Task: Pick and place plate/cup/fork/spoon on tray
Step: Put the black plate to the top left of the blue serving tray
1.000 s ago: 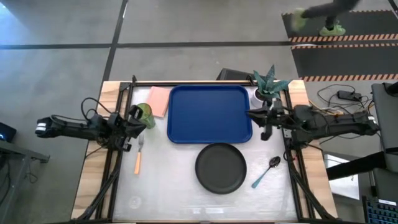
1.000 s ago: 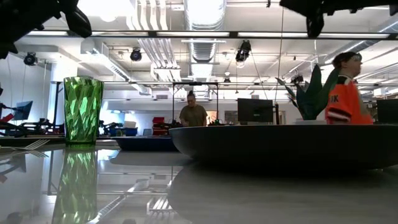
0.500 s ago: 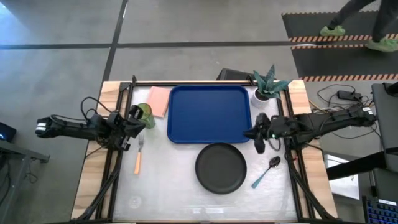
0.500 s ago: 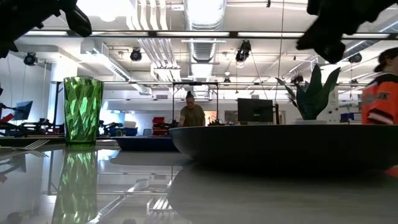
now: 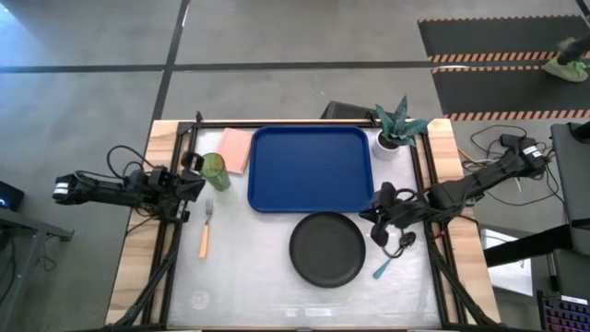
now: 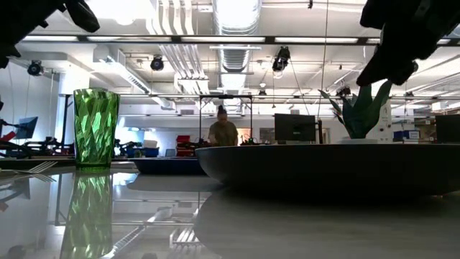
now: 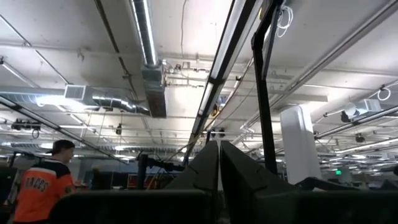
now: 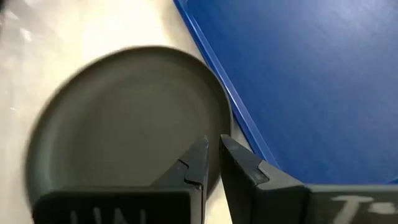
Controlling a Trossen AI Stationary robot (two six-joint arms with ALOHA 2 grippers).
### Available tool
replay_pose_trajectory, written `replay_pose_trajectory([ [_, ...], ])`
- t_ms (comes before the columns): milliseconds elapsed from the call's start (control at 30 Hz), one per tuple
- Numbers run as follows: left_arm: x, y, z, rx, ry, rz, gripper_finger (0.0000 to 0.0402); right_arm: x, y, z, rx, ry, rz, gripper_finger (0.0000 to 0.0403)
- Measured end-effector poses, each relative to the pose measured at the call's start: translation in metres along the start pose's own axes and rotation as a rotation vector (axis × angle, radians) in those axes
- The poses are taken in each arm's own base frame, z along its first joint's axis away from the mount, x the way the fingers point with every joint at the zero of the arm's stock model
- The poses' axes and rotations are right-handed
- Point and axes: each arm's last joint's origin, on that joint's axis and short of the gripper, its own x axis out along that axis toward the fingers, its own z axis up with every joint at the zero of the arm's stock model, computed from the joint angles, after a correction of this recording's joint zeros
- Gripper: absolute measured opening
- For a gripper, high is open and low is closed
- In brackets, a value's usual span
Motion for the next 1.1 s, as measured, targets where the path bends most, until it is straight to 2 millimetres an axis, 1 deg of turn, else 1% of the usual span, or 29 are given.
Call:
replay_pose_trajectory([
  [100,0.000,0.000,-0.001,0.000,0.007,0.000,0.0000,0.010,0.001,-0.002,-0.004,0.027,-0.032,0.0033],
  [167,-0.001,0.000,-0.002,-0.001,0.011,0.000,0.0000,0.017,0.001,-0.003,0.005,0.044,-0.051,0.0047],
  [233,-0.002,0.000,-0.004,-0.002,0.016,0.001,0.0000,0.023,0.001,-0.003,0.027,0.052,-0.066,0.0072],
  [333,-0.003,0.000,-0.005,-0.002,0.018,0.001,0.0000,0.031,-0.001,-0.005,0.062,0.078,-0.100,0.0122],
  [467,-0.003,0.000,-0.005,-0.002,0.019,0.001,0.0000,0.040,-0.001,-0.009,0.065,0.112,-0.130,0.0186],
  [600,-0.003,0.000,-0.005,-0.002,0.019,0.000,0.0000,0.051,0.001,-0.016,0.063,0.160,-0.157,0.0223],
  [667,-0.003,0.000,-0.005,-0.002,0.021,0.001,0.0000,0.056,0.001,-0.020,0.044,0.193,-0.162,0.0232],
  [767,-0.003,0.000,-0.005,-0.002,0.022,0.001,0.0000,0.065,0.002,-0.025,0.010,0.232,-0.182,0.0234],
  [933,-0.003,0.000,-0.006,-0.002,0.023,0.001,0.0000,0.074,0.004,-0.029,0.006,0.246,-0.185,0.0226],
  [1100,-0.003,0.000,-0.006,-0.003,0.027,0.001,0.0000,0.084,0.008,-0.031,0.044,0.246,-0.156,0.0218],
])
